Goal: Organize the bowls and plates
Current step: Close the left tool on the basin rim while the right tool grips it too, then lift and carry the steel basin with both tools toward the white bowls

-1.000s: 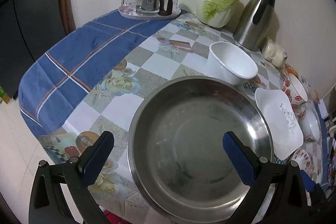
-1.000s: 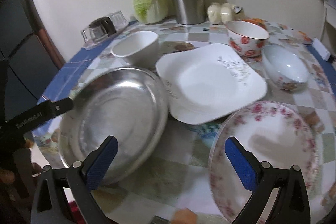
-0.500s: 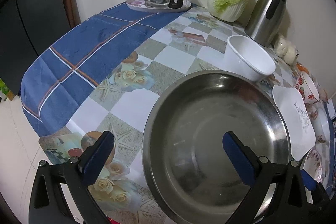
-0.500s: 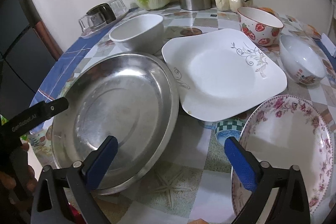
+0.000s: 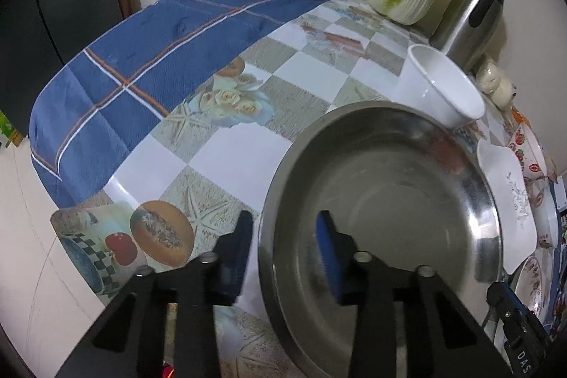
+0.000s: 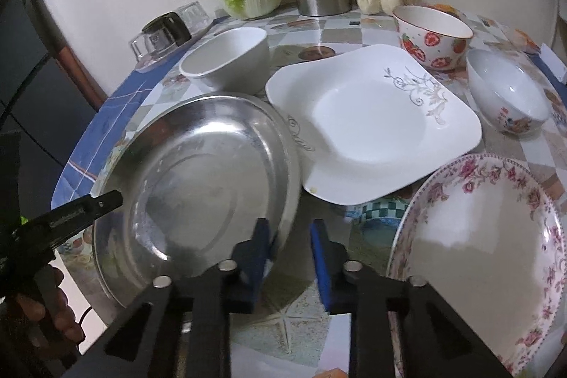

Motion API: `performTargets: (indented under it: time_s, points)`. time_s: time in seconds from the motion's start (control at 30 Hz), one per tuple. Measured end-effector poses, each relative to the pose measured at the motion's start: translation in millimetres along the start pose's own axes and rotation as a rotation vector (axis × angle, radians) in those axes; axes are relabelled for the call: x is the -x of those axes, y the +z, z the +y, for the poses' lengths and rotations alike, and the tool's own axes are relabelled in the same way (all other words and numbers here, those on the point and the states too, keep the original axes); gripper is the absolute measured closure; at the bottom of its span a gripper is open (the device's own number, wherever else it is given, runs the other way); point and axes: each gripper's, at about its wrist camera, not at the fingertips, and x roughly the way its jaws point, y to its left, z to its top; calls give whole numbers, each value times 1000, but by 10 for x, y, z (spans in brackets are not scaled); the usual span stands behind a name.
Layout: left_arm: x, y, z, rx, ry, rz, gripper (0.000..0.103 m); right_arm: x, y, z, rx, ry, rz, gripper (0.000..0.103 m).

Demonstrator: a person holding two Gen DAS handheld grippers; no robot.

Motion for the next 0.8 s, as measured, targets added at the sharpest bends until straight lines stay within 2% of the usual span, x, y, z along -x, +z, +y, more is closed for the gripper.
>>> performTargets:
  time_s: [0.07,0.17,0.27,0.3,0.43,0.8]
  points:
    - [-51,-4,32,9,4,18,76,-18,-1,19,9,2,5,84]
    - [-87,-5,74,31,-15,21,77,-66,10,5,5,16,18,84]
    - [-91,-12,42,20,-2,19,77,-110,23,-2,3,25,28,84]
    - [-90,-15,34,17,-4,20,81,-123,24,-1,5,28,31,84]
    - [-58,-17,37,22,-14,11,83,-162,21,19,20,47,45,85]
    - [331,-9,-57,-11,2,-92,85,-7,52,-94,6,131,21,85]
